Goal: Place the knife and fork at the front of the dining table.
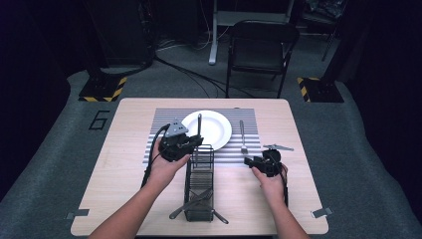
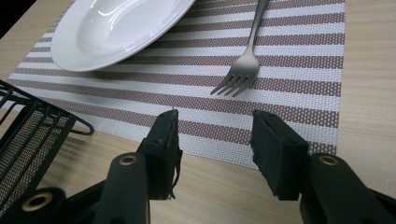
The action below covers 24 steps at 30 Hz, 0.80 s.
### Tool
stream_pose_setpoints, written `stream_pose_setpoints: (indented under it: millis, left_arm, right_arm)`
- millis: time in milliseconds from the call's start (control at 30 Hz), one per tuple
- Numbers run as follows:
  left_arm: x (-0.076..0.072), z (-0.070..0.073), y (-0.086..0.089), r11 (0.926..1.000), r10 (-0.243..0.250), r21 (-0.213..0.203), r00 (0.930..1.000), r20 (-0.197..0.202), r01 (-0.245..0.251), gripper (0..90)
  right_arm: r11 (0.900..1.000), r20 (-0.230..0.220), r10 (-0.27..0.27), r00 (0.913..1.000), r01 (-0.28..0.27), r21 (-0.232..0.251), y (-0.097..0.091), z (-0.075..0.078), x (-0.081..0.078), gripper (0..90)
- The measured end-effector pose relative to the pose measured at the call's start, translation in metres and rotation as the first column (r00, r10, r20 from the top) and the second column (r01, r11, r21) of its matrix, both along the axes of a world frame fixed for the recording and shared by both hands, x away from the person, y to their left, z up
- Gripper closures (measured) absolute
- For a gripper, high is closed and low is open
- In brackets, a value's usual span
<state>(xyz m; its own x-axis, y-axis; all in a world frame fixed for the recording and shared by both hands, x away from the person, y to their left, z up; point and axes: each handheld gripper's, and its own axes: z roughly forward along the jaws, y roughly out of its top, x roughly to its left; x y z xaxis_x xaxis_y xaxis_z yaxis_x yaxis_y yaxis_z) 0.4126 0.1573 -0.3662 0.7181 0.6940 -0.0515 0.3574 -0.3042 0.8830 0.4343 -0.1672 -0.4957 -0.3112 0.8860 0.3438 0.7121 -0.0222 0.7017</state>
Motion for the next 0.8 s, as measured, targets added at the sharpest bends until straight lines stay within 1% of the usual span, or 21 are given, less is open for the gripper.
stream_pose_setpoints:
  millis: [67,300,500,633,800]
  left_arm:
    - [-0.001,0.007,0.001,1.0,0.001,0.007,1.0,0.005,-0.001,81.6]
    - [-0.002,0.032,0.003,0.9998,0.005,-0.019,1.0,0.008,-0.005,81.6]
    - [-0.002,0.051,0.003,0.9999,-0.001,-0.016,0.9999,0.011,0.001,81.6]
    - [-0.001,0.065,0.005,0.9998,0.009,-0.019,0.9997,0.022,-0.009,81.7]
    - [0.002,0.074,0.012,0.9991,0.024,-0.036,0.9992,0.031,-0.023,81.7]
  right_arm:
    - [1.0,0.0,-0.002,1.0,0.002,0.002,0.0,0.0,0.0,51.3]
    - [1.0,0.0,-0.003,1.0,0.003,0.004,-0.001,0.0,0.0,51.4]
    - [1.0,-0.003,-0.005,1.0,0.006,0.005,-0.001,0.0,0.0,51.4]
    - [1.0,0.002,-0.005,1.0,0.005,0.003,-0.002,0.0,0.0,51.5]
    - [1.0,0.008,-0.006,0.9999,0.006,0.002,-0.003,0.001,0.0,51.5]
